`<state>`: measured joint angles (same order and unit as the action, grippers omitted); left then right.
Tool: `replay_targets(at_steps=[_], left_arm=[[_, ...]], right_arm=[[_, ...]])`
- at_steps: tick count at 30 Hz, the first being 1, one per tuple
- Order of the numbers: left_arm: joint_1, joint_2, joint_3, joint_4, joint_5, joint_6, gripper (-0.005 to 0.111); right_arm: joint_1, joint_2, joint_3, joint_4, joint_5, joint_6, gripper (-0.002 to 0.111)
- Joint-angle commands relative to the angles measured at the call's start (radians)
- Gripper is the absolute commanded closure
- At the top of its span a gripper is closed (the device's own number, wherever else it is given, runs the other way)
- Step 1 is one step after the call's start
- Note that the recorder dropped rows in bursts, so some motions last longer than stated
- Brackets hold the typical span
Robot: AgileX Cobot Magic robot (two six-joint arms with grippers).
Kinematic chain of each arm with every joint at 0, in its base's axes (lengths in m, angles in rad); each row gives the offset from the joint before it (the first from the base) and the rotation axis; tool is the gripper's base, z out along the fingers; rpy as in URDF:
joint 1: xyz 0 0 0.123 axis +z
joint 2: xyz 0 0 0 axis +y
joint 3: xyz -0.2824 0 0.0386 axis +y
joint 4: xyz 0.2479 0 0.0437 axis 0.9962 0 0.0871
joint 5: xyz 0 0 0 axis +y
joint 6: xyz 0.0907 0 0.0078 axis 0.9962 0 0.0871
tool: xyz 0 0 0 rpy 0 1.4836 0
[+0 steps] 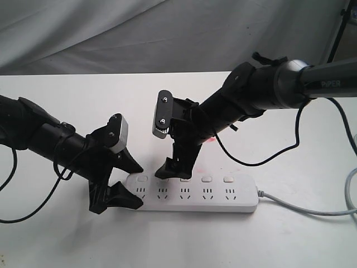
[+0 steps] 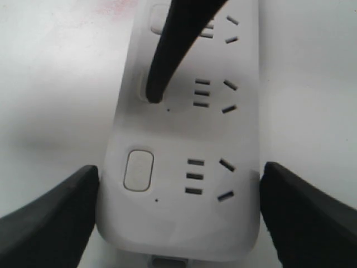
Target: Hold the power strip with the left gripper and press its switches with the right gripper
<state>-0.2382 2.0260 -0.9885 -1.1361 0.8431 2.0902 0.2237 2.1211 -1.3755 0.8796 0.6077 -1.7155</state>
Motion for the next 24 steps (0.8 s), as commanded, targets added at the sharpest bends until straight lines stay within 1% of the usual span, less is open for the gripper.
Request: replay_targets(at_steps=[1, 24], left_arm=[[-0.005, 0.003, 0.001, -0.007, -0.013, 0.004, 0.063], [-0.005, 0.003, 0.001, -0.007, -0.013, 0.004, 0.063]], right_arm=[[-0.004, 0.0, 0.005, -0.007, 0.003, -0.001, 0.004], [-0.001, 0.019, 0.021, -0.07, -0.042, -0.025, 0.004]])
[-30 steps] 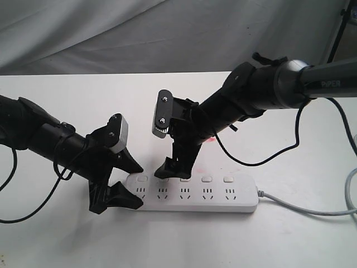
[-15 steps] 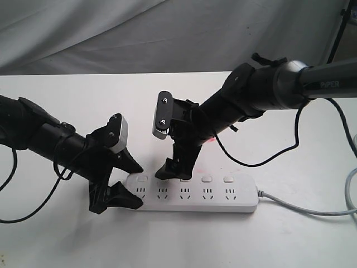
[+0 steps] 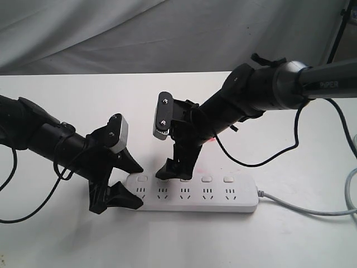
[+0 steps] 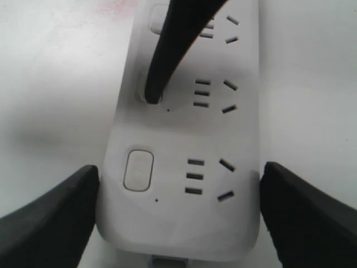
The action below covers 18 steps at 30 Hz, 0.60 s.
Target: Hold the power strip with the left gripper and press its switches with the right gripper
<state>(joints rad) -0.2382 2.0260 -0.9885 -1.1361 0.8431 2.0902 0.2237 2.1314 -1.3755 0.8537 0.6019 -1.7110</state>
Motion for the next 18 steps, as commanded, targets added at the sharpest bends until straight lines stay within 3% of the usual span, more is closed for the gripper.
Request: replay_targets(at_steps=[1, 18], left_arm=[[-0.005, 0.003, 0.001, -0.007, -0.013, 0.004, 0.063], [-0.005, 0.003, 0.001, -0.007, -0.013, 0.004, 0.063]], right_arm=[[0.001, 0.009, 0.03, -0.044, -0.055, -0.039, 0.004], [0.029, 0.009, 0.053, -0.074, -0.065, -0.086, 0.004]])
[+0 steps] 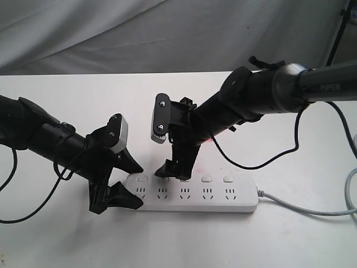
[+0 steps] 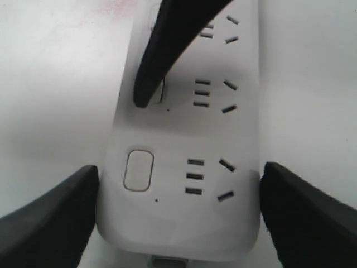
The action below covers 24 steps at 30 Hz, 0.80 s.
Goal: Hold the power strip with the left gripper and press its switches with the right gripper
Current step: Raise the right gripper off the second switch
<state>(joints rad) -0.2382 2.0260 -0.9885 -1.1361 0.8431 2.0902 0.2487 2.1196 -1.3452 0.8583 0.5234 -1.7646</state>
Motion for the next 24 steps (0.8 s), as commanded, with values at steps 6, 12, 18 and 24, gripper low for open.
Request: replay_targets(at_steps=[6, 12, 18, 24], left_arm=[[-0.005, 0.003, 0.001, -0.007, -0.013, 0.004, 0.063], [-0.005, 0.003, 0.001, -0.007, -0.013, 0.004, 0.063], [-0.005, 0.003, 0.001, -0.007, -0.013, 0.004, 0.063], [-0.005, 0.003, 0.001, -0.007, -0.013, 0.004, 0.063]], right_arm=[[0.011, 0.025, 0.022, -0.11, 0.03, -0.033, 0.004], [0.011, 0.004, 0.022, -0.07, 0.031, -0.022, 0.004], [0.011, -0.108, 0.022, 0.005, 0.081, -0.007, 0.004], [0.011, -0.145, 0.022, 0.023, 0.091, 0.004, 0.004]])
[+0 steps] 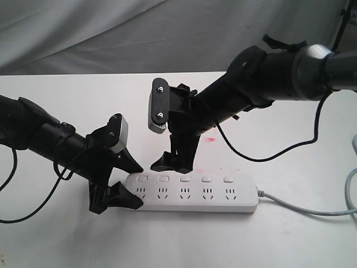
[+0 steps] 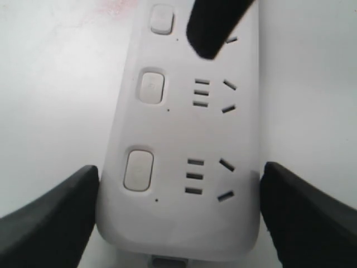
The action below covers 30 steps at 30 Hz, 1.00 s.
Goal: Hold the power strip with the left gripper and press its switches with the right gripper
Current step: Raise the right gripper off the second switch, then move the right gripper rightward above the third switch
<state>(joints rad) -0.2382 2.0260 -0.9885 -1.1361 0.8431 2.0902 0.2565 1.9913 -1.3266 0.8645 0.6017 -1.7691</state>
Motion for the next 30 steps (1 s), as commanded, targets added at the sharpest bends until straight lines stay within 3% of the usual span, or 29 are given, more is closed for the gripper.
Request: replay_targets(at_steps=[1, 18, 30], left_arm=[[-0.005, 0.003, 0.001, -0.007, -0.013, 0.004, 0.063], [-0.005, 0.003, 0.001, -0.007, -0.013, 0.004, 0.063], [-0.005, 0.003, 0.001, -0.007, -0.013, 0.004, 0.063]], right_arm=[[0.003, -0.017, 0.004, 0.017, 0.013, 0.011, 0.004], [-0.104, -0.017, 0.004, -0.013, 0.123, 0.035, 0.004], [-0.109, 0.021, 0.004, -0.009, 0.098, 0.036, 0.004]])
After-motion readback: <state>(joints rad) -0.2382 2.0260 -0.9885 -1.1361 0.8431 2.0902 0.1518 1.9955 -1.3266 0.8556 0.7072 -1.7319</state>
